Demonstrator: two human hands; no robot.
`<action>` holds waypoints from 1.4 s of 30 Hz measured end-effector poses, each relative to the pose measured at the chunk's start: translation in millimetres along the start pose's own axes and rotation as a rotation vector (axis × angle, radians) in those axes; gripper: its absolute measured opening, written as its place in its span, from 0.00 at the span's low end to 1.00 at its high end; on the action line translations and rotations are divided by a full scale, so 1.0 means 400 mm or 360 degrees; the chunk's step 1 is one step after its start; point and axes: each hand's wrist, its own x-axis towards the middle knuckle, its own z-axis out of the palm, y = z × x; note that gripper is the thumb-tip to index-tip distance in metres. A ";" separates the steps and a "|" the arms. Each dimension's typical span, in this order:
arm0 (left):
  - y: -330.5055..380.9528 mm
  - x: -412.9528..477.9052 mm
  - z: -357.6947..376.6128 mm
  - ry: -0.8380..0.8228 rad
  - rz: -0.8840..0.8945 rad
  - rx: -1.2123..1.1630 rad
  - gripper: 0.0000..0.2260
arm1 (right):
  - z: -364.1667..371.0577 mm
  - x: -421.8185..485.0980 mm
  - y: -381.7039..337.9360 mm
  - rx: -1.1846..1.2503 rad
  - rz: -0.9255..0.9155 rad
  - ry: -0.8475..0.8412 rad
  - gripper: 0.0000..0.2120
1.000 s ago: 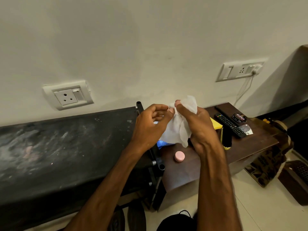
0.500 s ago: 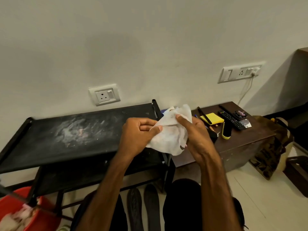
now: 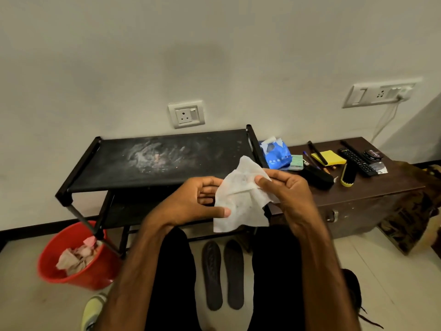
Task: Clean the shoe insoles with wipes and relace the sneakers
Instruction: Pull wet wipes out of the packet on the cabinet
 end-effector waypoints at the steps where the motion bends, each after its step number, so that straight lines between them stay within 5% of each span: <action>1: 0.001 -0.004 0.006 -0.0029 0.0019 0.0000 0.25 | 0.002 -0.005 0.002 -0.0046 -0.0016 -0.0029 0.08; 8: 0.006 0.005 0.056 0.0318 0.0117 -0.0350 0.12 | 0.024 -0.012 0.008 -0.0103 -0.0111 0.0037 0.05; 12: -0.004 -0.005 0.050 0.0519 0.0083 -0.0644 0.13 | 0.041 -0.004 0.022 0.0079 0.0053 0.0080 0.12; 17: 0.000 -0.006 0.036 0.0726 0.0149 -0.0781 0.16 | 0.033 -0.008 0.046 0.0273 0.0309 -0.0367 0.28; 23: -0.027 -0.003 0.010 0.0762 0.0375 -0.0616 0.06 | 0.042 0.008 0.065 0.0836 0.0262 -0.0264 0.29; 26: -0.033 -0.004 0.015 0.0758 0.0446 -0.0436 0.03 | 0.055 0.001 0.069 0.0454 0.0110 -0.0268 0.30; 30: -0.028 -0.015 0.012 0.0658 0.0431 -0.0463 0.12 | 0.047 0.000 0.072 0.0124 -0.0116 -0.0044 0.25; 34: -0.024 -0.017 0.010 0.0663 0.0447 -0.0441 0.20 | 0.029 0.000 0.071 0.0014 -0.0218 -0.0103 0.13; 42: -0.032 -0.022 -0.001 0.0627 0.0396 -0.0100 0.09 | 0.013 0.012 0.083 -0.0167 -0.0160 -0.0278 0.17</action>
